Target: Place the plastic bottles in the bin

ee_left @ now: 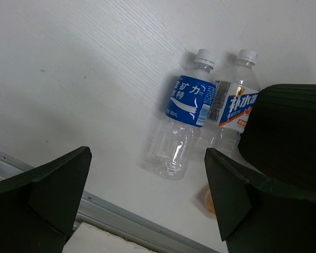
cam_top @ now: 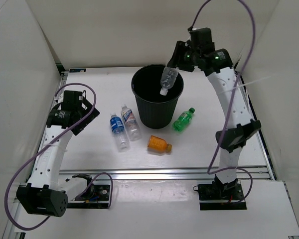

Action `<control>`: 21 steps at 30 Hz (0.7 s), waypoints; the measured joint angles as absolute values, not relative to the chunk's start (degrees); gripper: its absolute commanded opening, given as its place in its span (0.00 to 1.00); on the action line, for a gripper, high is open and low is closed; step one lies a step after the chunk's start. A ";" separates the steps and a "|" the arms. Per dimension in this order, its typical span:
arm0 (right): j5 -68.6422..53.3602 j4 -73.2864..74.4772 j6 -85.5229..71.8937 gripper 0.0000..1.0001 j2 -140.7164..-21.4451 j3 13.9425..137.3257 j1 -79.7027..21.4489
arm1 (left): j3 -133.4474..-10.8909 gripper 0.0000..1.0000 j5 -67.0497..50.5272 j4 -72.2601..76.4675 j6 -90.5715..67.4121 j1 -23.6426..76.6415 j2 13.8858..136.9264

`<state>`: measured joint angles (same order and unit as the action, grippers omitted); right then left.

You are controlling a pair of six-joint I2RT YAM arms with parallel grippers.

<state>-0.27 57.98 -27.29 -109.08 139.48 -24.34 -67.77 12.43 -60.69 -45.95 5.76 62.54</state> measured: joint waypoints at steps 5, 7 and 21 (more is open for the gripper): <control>-3.77 57.08 -26.74 1.00 -114.02 139.50 -24.77 | -67.77 1.00 11.09 -59.64 -45.93 5.76 64.95; -4.40 56.82 -26.37 1.00 -113.56 139.50 -24.77 | -67.77 1.00 10.68 -59.40 -45.91 5.76 65.82; -10.83 49.19 -38.46 0.86 -92.33 109.06 0.30 | -62.22 1.00 8.08 -50.61 -43.29 6.35 63.35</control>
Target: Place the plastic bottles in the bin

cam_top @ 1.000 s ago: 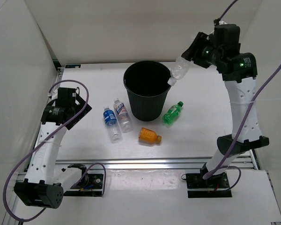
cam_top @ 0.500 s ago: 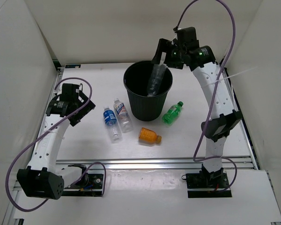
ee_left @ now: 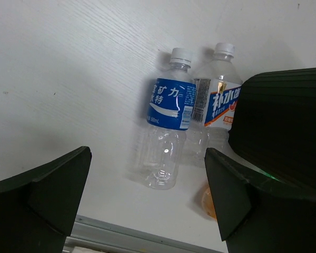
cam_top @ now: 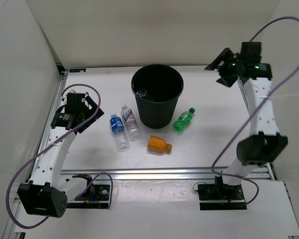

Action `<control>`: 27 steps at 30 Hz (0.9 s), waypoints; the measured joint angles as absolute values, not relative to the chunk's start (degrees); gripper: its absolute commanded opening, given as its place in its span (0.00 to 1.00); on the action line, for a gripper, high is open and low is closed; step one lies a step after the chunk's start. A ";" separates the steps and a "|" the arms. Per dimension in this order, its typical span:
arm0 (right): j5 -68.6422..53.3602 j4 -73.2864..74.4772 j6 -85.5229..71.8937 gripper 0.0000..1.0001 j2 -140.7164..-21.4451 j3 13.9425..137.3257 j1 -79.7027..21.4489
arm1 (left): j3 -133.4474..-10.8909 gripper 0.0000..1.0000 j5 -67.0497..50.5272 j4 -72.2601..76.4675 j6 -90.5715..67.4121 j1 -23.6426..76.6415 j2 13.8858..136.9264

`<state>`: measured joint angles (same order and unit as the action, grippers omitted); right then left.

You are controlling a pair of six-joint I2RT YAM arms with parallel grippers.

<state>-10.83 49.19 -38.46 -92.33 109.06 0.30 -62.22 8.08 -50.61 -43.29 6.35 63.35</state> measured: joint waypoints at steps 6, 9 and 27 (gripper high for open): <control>-18.11 48.88 -38.81 0.88 -108.77 101.01 -2.07 | -60.88 1.00 8.01 -47.29 -39.66 6.79 61.39; -19.59 51.09 -38.63 0.88 -114.56 100.40 -3.66 | -60.47 1.00 7.44 -46.68 -38.81 6.79 61.41; -17.93 55.59 -36.47 0.89 -126.85 102.76 -7.07 | -60.38 1.00 2.00 -46.09 -37.26 6.59 66.35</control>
